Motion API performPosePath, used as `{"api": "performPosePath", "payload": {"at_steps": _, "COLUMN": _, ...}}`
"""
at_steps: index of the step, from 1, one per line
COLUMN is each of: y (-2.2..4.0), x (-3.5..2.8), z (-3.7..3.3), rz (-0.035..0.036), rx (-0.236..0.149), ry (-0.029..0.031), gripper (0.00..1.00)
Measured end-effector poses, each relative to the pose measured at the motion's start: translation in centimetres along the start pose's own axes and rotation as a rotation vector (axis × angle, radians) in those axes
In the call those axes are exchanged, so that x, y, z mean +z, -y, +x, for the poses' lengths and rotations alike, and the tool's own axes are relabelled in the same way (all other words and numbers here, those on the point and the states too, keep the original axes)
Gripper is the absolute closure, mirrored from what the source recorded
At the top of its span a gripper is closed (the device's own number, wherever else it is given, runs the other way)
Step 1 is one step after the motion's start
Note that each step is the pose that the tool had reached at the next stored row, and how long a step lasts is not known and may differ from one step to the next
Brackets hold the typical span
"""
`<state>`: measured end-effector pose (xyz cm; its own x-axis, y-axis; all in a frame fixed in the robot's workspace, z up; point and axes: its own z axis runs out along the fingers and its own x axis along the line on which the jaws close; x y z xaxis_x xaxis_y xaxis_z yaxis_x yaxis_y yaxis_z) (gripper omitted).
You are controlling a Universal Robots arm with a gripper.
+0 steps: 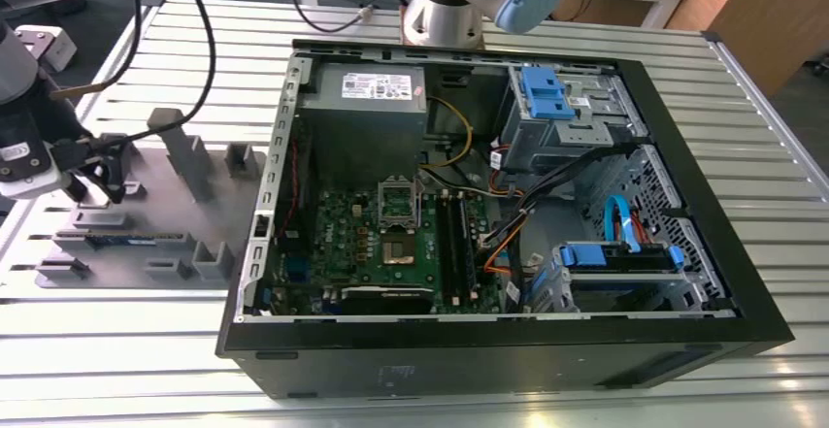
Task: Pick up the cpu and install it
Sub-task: 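Pick up the cpu and move it towards the insertion slot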
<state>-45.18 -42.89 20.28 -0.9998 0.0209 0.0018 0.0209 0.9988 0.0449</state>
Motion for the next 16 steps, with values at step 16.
{"api": "performPosePath", "payload": {"at_steps": 16, "y": -0.1, "x": -2.33, "z": 0.0, "rz": 0.0, "rx": 0.0, "ry": 0.0004, "gripper": 0.53}}
